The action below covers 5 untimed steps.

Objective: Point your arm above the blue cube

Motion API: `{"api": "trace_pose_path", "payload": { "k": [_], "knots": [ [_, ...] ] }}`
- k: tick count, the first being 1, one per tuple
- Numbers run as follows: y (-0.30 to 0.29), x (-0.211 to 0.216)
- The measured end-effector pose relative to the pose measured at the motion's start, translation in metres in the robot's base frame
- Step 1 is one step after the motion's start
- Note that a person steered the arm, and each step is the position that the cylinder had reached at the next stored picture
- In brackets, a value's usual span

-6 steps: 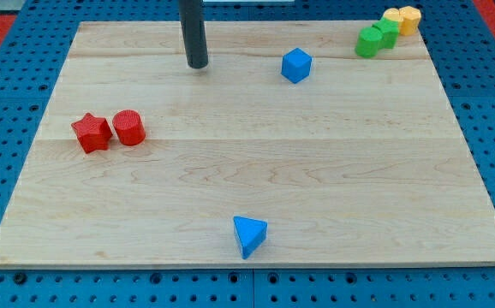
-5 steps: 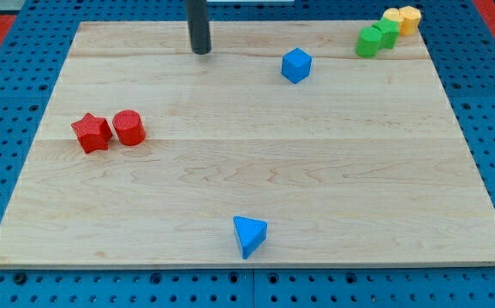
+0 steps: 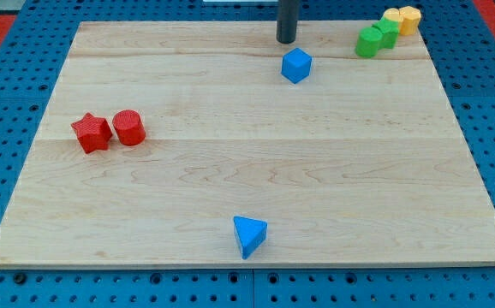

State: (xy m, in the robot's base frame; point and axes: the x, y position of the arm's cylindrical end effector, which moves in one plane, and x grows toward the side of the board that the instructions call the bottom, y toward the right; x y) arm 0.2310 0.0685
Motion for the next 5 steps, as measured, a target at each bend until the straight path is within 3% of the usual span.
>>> {"api": "trace_pose_path", "payload": {
  "k": [3, 5],
  "knots": [
    [0.039, 0.020],
    [0.023, 0.026]
  ]
}}
